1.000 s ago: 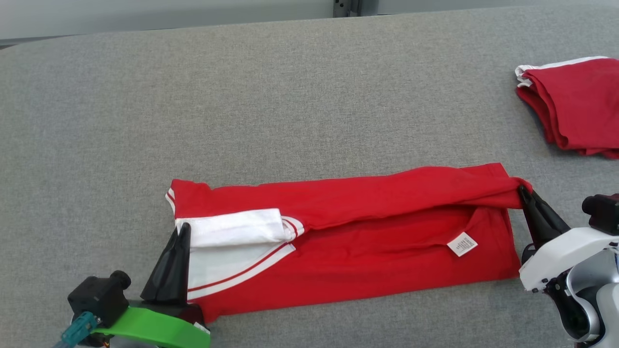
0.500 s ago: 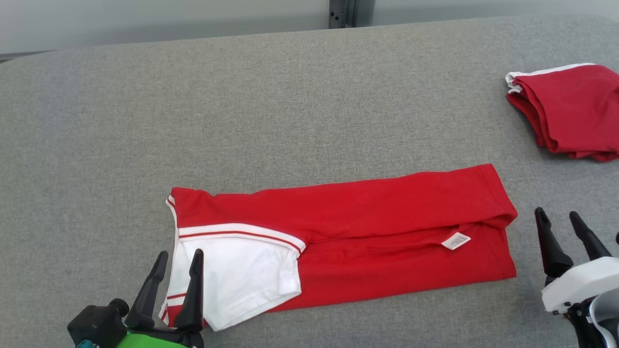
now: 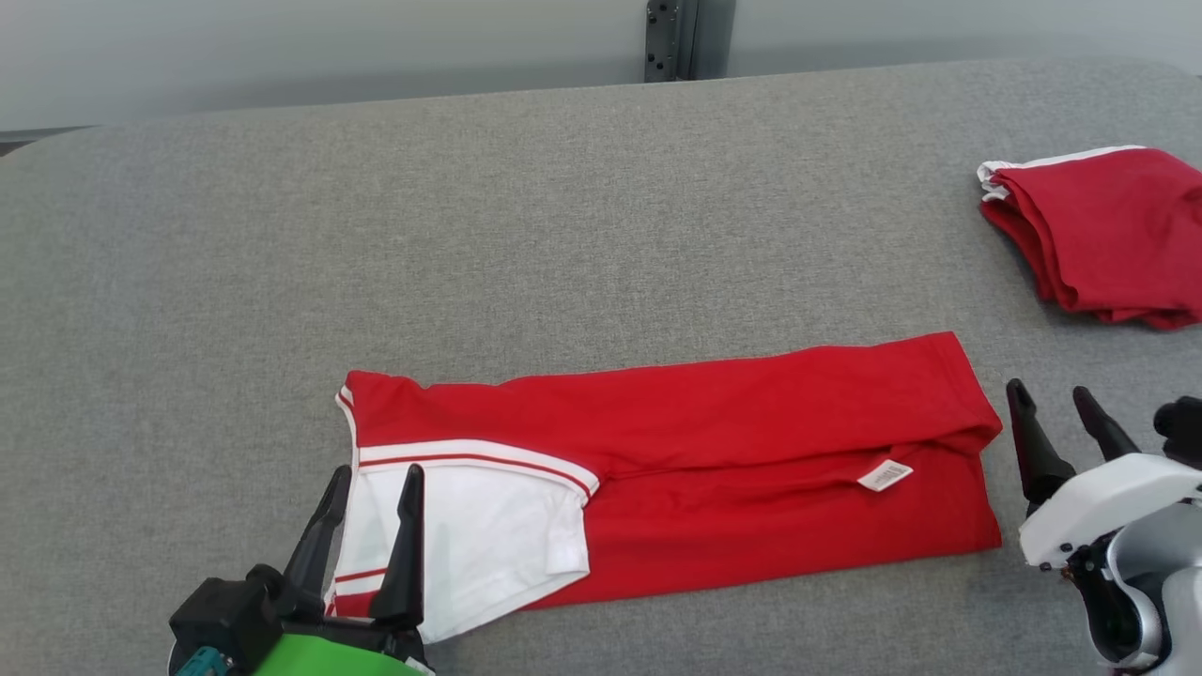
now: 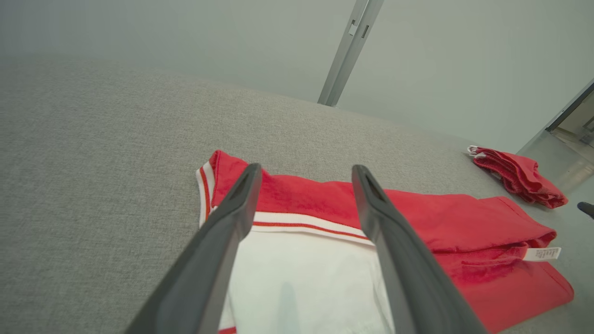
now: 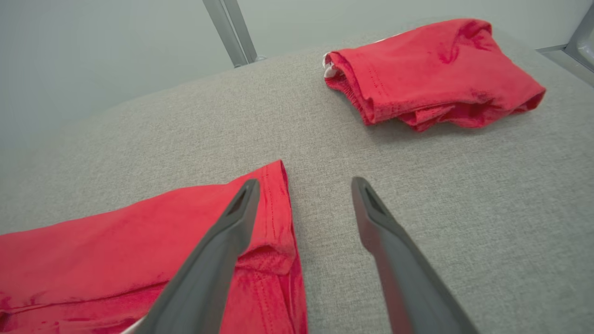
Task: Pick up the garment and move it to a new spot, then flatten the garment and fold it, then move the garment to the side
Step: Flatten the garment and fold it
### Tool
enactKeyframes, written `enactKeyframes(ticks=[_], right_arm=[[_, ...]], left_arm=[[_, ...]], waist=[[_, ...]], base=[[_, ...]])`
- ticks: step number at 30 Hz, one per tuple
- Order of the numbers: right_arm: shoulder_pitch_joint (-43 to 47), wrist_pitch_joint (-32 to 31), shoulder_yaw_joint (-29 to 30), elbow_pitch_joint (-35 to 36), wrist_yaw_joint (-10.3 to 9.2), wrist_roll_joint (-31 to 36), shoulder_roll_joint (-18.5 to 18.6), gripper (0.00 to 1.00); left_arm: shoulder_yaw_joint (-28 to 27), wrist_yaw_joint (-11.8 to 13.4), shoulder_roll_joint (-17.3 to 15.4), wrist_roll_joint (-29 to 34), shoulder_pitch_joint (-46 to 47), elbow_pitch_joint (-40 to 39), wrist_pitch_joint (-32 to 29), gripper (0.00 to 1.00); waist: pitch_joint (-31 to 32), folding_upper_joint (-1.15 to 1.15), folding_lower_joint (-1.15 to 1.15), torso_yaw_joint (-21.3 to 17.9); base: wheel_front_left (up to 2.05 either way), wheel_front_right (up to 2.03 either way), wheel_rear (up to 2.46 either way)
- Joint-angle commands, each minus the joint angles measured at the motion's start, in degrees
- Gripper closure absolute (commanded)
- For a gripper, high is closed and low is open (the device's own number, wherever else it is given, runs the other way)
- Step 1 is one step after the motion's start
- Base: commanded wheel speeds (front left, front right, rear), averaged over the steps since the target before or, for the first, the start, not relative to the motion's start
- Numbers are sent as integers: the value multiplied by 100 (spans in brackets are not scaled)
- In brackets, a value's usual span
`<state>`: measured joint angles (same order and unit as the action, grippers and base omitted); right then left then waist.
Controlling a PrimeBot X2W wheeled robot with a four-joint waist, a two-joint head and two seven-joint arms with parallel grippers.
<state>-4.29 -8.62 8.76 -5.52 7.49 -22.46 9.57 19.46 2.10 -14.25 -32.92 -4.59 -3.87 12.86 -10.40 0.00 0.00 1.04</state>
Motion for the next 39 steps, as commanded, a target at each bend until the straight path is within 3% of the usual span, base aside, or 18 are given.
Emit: enactKeyframes(ticks=[1, 17, 19, 23, 32, 39], right_arm=[[-148, -49, -58, -161, 0, 53, 40, 0], [-579, -107, -680, -1880, 0, 11, 138, 0], [-590, -123, -778, -1964, 0, -27, 146, 54], [-625, -99, -913, -2095, 0, -87, 179, 100], [-850, 71, -998, -2321, -4, -264, 313, 100], [-875, -11, -736, -2128, -4, -283, 700, 100]], left_arm=[[-23, 45, 17, 43, 104, 24, 51, 0], [-13, 33, 86, 62, 71, 202, 139, 0], [-13, 42, 78, 60, 47, 209, 144, 0], [5, 56, 49, 91, 21, 229, 145, 0], [11, 48, 24, 27, -68, 342, 147, 0], [-51, 118, -42, 59, -52, 322, 157, 0]], waist=[[-6, 0, 0, 59], [38, 0, 0, 254], [56, 0, 0, 245], [113, 0, 0, 212], [397, 0, 0, 78], [554, 0, 0, -12]], base=[[0, 0, 0], [0, 0, 0], [0, 0, 0], [0, 0, 0], [0, 0, 0], [0, 0, 0]])
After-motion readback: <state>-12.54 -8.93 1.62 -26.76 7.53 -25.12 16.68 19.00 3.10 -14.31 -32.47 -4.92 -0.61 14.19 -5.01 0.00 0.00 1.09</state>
